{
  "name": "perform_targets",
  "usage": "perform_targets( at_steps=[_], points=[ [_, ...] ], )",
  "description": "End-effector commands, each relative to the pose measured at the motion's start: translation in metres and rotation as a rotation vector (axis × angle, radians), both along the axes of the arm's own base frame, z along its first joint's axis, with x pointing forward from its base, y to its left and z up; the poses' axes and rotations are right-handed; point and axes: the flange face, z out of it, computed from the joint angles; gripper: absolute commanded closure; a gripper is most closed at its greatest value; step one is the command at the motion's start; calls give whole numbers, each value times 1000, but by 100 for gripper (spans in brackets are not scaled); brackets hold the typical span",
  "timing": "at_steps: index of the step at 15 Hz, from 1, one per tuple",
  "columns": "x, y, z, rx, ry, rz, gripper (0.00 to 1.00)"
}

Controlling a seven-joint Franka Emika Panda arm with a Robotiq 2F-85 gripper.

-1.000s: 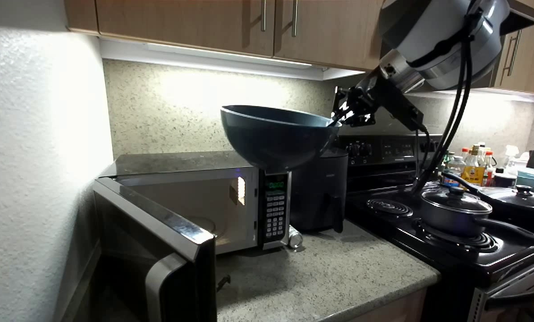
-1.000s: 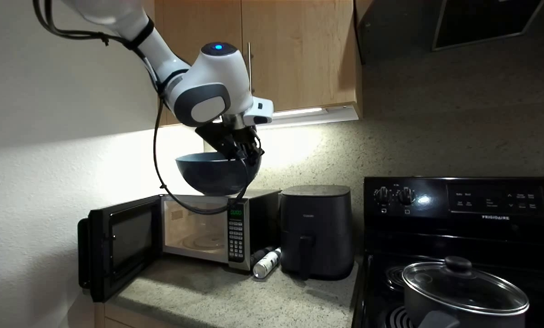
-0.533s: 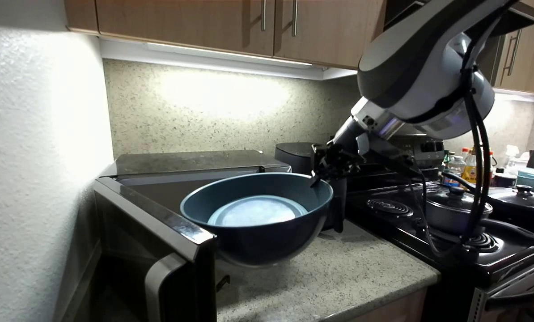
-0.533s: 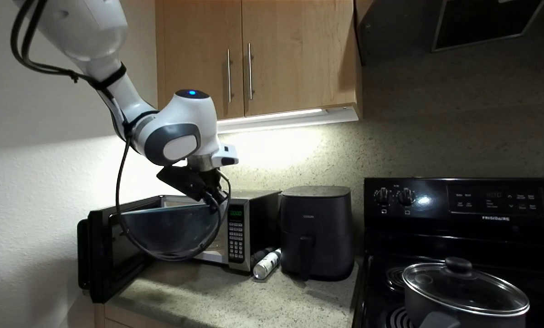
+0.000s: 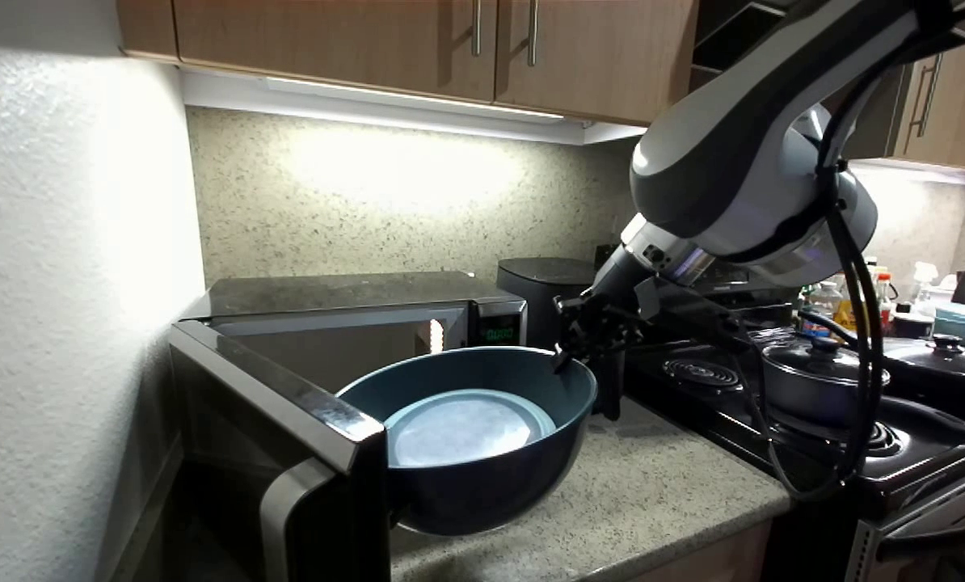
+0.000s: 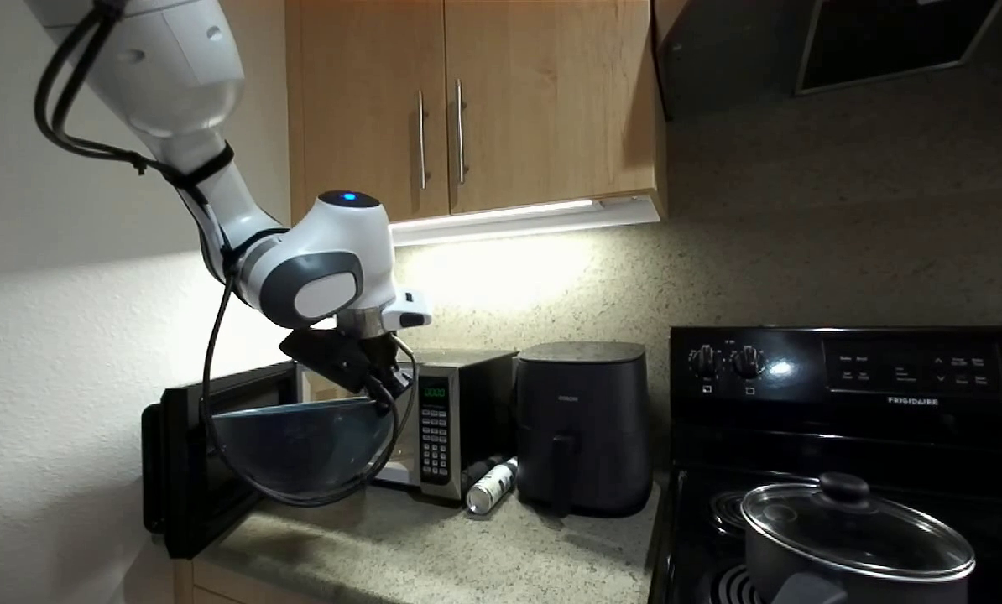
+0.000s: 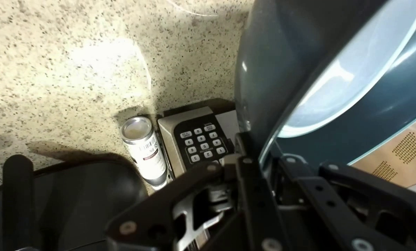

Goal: Open the microwave door, then put the bowl in the microwave

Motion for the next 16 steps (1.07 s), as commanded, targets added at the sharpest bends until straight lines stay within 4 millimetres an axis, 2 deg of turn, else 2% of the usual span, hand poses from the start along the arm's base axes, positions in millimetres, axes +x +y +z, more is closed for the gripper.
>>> perform_targets(
  at_steps=[1, 4, 8, 9, 12, 16],
  points=[
    [7, 11, -9, 41, -55, -53, 91],
    [14, 19, -20, 77, -90, -132, 91],
    [29, 30, -17, 151, -140, -242, 91],
    [17, 27, -28, 116, -102, -203, 90],
    [26, 31, -27, 141, -107, -224, 90],
    [26, 42, -36, 155, -91, -225, 91]
  ],
)
